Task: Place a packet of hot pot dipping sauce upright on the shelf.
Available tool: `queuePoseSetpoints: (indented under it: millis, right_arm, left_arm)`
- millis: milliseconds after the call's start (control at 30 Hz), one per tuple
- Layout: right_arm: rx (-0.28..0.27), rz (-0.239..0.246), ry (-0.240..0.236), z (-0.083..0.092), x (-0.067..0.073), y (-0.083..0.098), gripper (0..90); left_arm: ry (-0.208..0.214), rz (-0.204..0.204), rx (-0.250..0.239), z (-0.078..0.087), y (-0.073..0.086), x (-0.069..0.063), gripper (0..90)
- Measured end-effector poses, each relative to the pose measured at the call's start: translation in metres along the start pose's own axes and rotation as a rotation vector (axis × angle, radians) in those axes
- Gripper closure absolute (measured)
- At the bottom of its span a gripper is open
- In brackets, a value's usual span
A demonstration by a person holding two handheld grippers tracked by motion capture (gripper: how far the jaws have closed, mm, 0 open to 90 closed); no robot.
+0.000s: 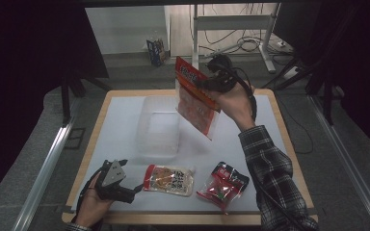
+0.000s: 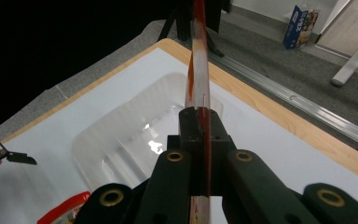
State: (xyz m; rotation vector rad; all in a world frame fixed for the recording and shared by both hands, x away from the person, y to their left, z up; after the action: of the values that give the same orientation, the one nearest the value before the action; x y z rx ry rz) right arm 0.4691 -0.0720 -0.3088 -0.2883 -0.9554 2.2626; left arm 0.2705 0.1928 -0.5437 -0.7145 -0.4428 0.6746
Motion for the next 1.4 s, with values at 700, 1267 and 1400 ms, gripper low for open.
queuePoseSetpoints:
  millis: [700,1267,1400]
  right_arm:
    - [-0.026,-0.012,-0.045,-0.044,0.026,-0.051,89.0]
    - [-0.008,-0.004,-0.074,-0.097,0.051,-0.072,88.9]
    - [0.015,-0.014,-0.07,-0.113,0.048,-0.064,88.9]
  left_arm:
    - [0.087,0.078,-0.074,0.007,-0.005,-0.001,1.7]
    - [0.06,0.074,-0.098,0.011,-0.006,-0.001,3.2]
    - [0.04,0.073,-0.098,0.012,-0.006,0.0,3.2]
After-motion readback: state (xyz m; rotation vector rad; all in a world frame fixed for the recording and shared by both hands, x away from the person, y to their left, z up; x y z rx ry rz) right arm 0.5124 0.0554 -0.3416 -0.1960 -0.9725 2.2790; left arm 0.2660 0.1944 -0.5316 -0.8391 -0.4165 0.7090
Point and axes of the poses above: each handheld gripper's, and its own axes: z roughly backward along the jaws, y roughly out of its underside, x roughly to its left, the point moved 5 cm from there along -z, roughly forward along the jaws, and after that the axes turned 7 degrees about x, right-handed, at the moved point
